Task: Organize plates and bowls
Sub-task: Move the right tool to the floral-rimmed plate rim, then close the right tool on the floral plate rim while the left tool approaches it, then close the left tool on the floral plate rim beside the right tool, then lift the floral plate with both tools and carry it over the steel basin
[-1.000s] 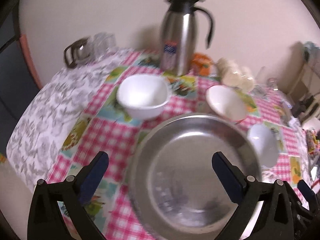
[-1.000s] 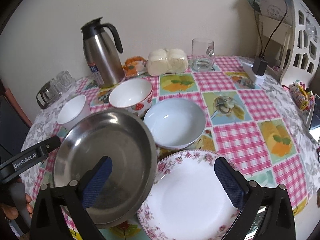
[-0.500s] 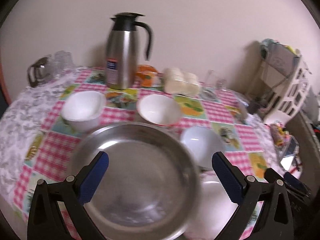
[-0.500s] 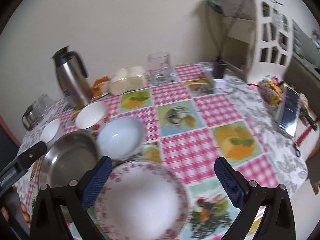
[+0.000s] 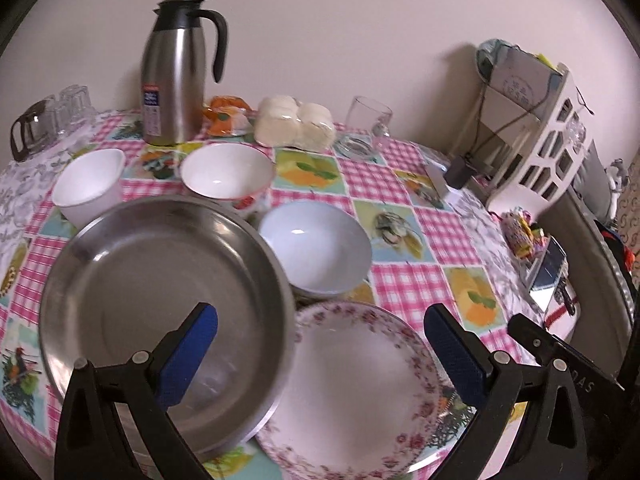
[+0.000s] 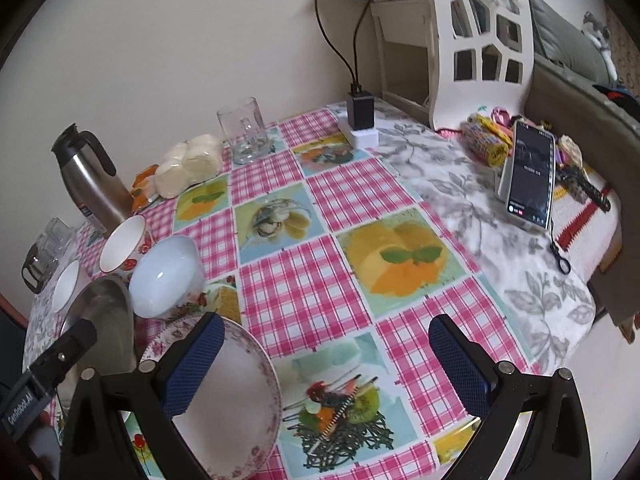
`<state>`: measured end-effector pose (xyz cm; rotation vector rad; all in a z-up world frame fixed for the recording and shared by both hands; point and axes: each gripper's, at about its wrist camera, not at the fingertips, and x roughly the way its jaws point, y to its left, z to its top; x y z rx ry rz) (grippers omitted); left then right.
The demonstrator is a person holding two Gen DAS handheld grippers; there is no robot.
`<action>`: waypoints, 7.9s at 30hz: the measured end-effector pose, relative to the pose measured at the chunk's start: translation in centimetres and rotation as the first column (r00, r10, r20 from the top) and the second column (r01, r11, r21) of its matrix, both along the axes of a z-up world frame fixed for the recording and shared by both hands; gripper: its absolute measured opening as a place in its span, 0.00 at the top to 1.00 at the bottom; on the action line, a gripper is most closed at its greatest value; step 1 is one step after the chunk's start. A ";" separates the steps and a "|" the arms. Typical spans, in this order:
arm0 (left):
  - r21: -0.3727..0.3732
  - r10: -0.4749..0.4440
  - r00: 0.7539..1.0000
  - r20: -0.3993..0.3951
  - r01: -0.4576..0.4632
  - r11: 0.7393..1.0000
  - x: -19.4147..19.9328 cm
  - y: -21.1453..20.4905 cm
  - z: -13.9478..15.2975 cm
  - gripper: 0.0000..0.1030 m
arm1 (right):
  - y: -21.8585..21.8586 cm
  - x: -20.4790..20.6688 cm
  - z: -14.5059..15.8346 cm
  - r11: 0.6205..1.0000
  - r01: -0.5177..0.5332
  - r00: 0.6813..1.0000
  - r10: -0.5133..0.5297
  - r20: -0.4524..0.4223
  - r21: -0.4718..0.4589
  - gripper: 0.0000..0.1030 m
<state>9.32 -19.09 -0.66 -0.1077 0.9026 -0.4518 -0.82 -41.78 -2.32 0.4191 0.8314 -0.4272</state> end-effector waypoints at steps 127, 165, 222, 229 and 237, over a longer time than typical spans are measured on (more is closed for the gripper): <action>-0.070 0.038 0.956 -0.290 -0.061 0.996 -0.7 -1.2 -9.6 0.74 | -3.0 1.0 -9.7 0.916 -0.022 1.000 0.023 0.000 0.400 0.87; -0.079 -0.058 0.962 -0.265 0.038 0.996 -0.8 -2.8 -8.8 0.74 | -4.2 -0.4 -7.9 0.936 -0.014 1.000 0.022 -0.019 0.353 0.87; -0.199 0.172 0.973 -0.156 -0.201 0.959 3.9 14.9 -0.7 0.74 | 12.2 6.5 0.1 0.930 -0.289 0.951 0.253 0.175 0.226 0.87; -0.206 0.219 0.962 -0.162 -0.250 0.946 5.0 18.1 -0.8 0.74 | 15.7 8.4 0.1 0.918 -0.333 0.938 0.298 0.179 0.216 0.87; -0.206 0.246 0.949 -0.198 -0.285 0.936 6.1 20.1 -1.9 0.68 | 17.9 9.7 -0.6 0.913 -0.350 0.932 0.318 0.172 0.207 0.87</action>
